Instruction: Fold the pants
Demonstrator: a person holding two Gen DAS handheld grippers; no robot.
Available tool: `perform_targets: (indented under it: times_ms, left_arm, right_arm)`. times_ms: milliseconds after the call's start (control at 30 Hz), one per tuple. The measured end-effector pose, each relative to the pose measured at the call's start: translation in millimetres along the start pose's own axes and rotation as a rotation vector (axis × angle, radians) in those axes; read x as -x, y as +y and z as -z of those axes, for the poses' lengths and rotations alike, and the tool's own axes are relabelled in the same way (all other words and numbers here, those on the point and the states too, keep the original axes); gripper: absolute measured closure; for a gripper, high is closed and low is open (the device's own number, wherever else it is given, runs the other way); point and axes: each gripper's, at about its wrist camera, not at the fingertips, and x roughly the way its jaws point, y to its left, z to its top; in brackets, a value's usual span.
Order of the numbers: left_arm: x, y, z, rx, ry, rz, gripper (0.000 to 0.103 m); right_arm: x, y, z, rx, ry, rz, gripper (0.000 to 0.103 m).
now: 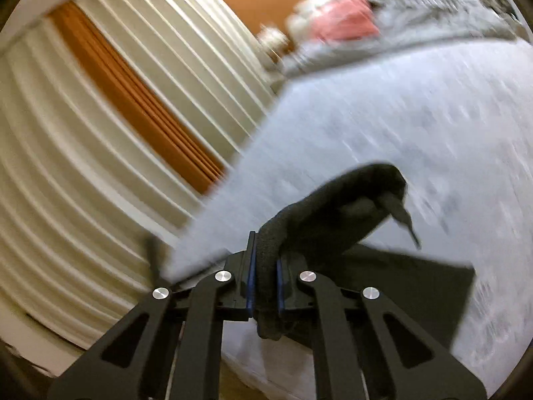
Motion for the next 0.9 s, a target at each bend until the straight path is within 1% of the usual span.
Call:
perform_targets:
  times_ms: [67,133,167,200,267,300,333,367,400,467,500,567,600,633,667,700,733,767,800,833,867,900]
  left_arm:
    - [6.7,8.4,-3.1,0.024,-0.002,0.012,0.025]
    - [10.2,9.6,-3.2,0.022,-0.001,0.024,0.025]
    - [11.6,8.2,-2.0,0.011,-0.001,0.027,0.025]
    - [12.2,6.2,-0.5,-0.004,0.002,0.027,0.025]
    - [7.5,-2.3,5.7,-0.048,0.028,0.029,0.025]
    - [2.7,-9.5,11.0,-0.073,0.054,0.034,0.025]
    - [-1.8,-14.3,14.6,-0.091,0.077,0.043,0.025]
    - [-6.2,-19.7,18.9,-0.109,0.101,0.053,0.025]
    - [-9.8,-24.7,23.8,-0.125,0.122,0.064,0.025]
    - [-18.8,-35.5,33.4,-0.154,0.154,0.065,0.025]
    - [-23.2,-42.5,38.6,-0.178,0.168,0.059,0.025]
    - [-29.3,-52.6,45.8,-0.217,0.183,0.050,0.025]
    - [-32.2,-57.6,49.4,-0.236,0.186,0.041,0.025]
    - [-34.8,-60.7,52.2,-0.249,0.187,0.032,0.025]
    - [-36.7,-63.6,54.2,-0.262,0.187,0.023,0.025]
    - [-38.4,-65.8,56.5,-0.275,0.185,0.013,0.025]
    - [-39.9,-67.4,58.8,-0.287,0.181,0.002,0.025]
    - [-42.0,-67.4,60.6,-0.290,0.184,-0.003,0.025]
    - [-44.6,-66.6,62.6,-0.288,0.194,-0.001,0.025]
    - [-49.5,-63.9,64.4,-0.270,0.219,0.016,0.024]
    - [-54.8,-60.6,66.2,-0.245,0.246,0.037,0.022]
    - [-61.9,-56.9,69.0,-0.213,0.284,0.058,0.020]
  right_arm:
    - [11.9,-1.2,4.6,0.001,-0.019,0.061,0.095]
    - [13.8,-24.2,28.1,-0.032,0.019,0.165,0.095]
    - [10.9,-39.5,43.8,-0.042,0.049,0.243,0.094]
    - [-4.0,-68.2,71.4,-0.054,0.122,0.377,0.094]
    - [-31.8,-123.7,116.5,-0.117,0.281,0.519,0.093]
    - [-38.0,-143.1,133.4,-0.149,0.321,0.590,0.093]
    - [-36.8,-153.9,145.2,-0.176,0.307,0.575,0.090]
    - [-29.6,-151.8,147.0,-0.189,0.257,0.539,0.087]
    - [-25.1,-147.1,144.9,-0.190,0.240,0.534,0.087]
    - [-21.6,-133.2,139.3,-0.155,0.219,0.539,0.086]
    - [-23.1,-123.8,136.5,-0.119,0.210,0.550,0.086]
    - [-30.4,-118.5,134.9,-0.071,0.219,0.548,0.086]
    - [-37.5,-125.7,139.6,-0.060,0.255,0.565,0.086]
    - [-41.7,-139.1,144.9,-0.051,0.300,0.604,0.086]
    - [-42.0,-141.7,145.6,-0.049,0.295,0.606,0.083]
    - [-36.4,-141.5,144.1,-0.063,0.265,0.594,0.082]
    - [-31.6,-139.1,142.7,-0.077,0.254,0.587,0.081]
    - [-21.8,-136.6,136.7,-0.087,0.221,0.590,0.079]
    - [-16.0,-135.2,133.6,-0.089,0.195,0.596,0.074]
    - [-10.9,-133.8,130.2,-0.087,0.169,0.607,0.056]
    - [-5.7,-135.8,125.4,-0.083,0.151,0.622,0.039]
    - [-4.2,-139.6,125.1,-0.082,0.139,0.641,0.035]
